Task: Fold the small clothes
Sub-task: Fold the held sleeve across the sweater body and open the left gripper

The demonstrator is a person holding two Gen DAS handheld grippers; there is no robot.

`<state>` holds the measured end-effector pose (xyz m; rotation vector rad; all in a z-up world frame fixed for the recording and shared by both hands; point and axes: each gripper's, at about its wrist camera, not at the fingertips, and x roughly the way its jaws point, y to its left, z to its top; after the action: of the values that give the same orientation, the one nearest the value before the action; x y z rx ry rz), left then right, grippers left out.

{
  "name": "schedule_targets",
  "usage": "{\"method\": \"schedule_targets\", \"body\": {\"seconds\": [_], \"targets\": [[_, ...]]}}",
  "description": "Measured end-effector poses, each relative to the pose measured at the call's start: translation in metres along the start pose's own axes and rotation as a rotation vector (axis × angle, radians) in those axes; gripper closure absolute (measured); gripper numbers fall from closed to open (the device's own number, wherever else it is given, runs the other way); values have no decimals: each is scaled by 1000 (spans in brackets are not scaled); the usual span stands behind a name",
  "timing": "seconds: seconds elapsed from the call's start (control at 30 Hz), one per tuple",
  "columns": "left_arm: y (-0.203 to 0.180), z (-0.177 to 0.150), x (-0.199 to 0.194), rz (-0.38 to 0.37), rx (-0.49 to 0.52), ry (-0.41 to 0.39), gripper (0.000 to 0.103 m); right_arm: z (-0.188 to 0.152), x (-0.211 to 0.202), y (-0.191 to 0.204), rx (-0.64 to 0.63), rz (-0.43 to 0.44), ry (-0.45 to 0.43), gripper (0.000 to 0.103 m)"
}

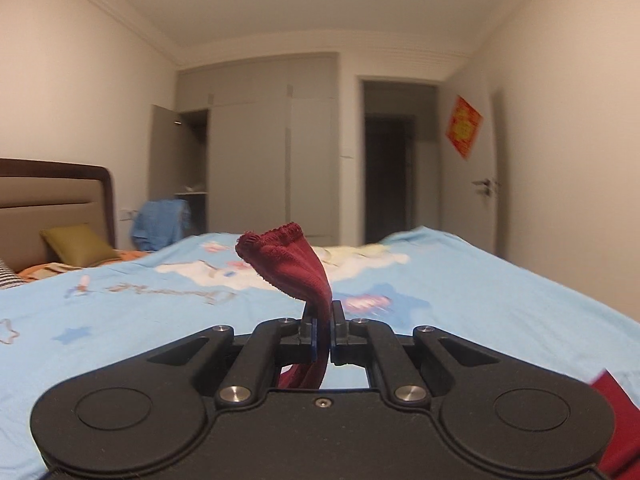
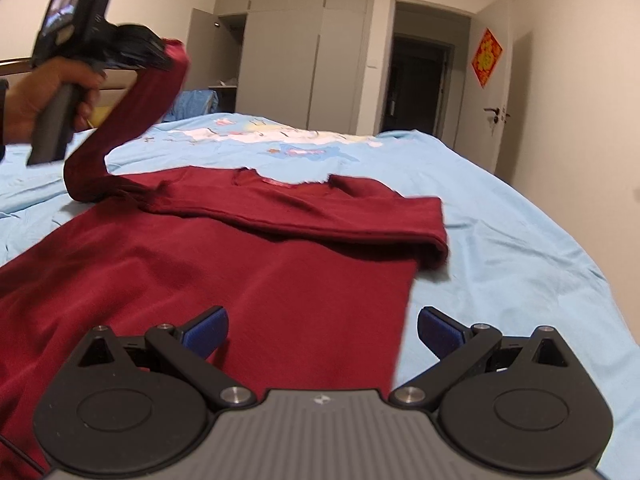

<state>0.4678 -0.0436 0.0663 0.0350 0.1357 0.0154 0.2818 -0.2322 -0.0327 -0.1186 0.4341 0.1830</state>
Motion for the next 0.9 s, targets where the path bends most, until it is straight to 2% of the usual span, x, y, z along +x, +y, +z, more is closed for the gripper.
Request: {"method": "schedule_targets", "body": {"seconds": [0.23,0.37,0.53,0.7,0.77,0.8,0.87,0.9], "targets": [[-60,-59,23,-138,34,118,99,-18,-9,-17,63,-19,43,0],[-75,-86,28,-200,56,169,99,-26,-12,-21,107,-30,47,0],[-91,-102,35,-306,111,235,98,-29,-13,-21,121,-39,43,0],[-93,-114,41,-380,114,310,83,-31,-14,-19,119,-39,41,0],[-89,-115,40,-403,96,329,64,-31,-12,-19,123,-38,45,0],[-86,-114,39,-412,88,332,59,-31,-12,-19,124,-38,46,0],[-81,-110,37,-424,83,330,42,-32,-10,-18,124,-40,49,0],[-78,-108,36,-426,80,329,38,-32,-10,-18,124,-42,49,0]]}}
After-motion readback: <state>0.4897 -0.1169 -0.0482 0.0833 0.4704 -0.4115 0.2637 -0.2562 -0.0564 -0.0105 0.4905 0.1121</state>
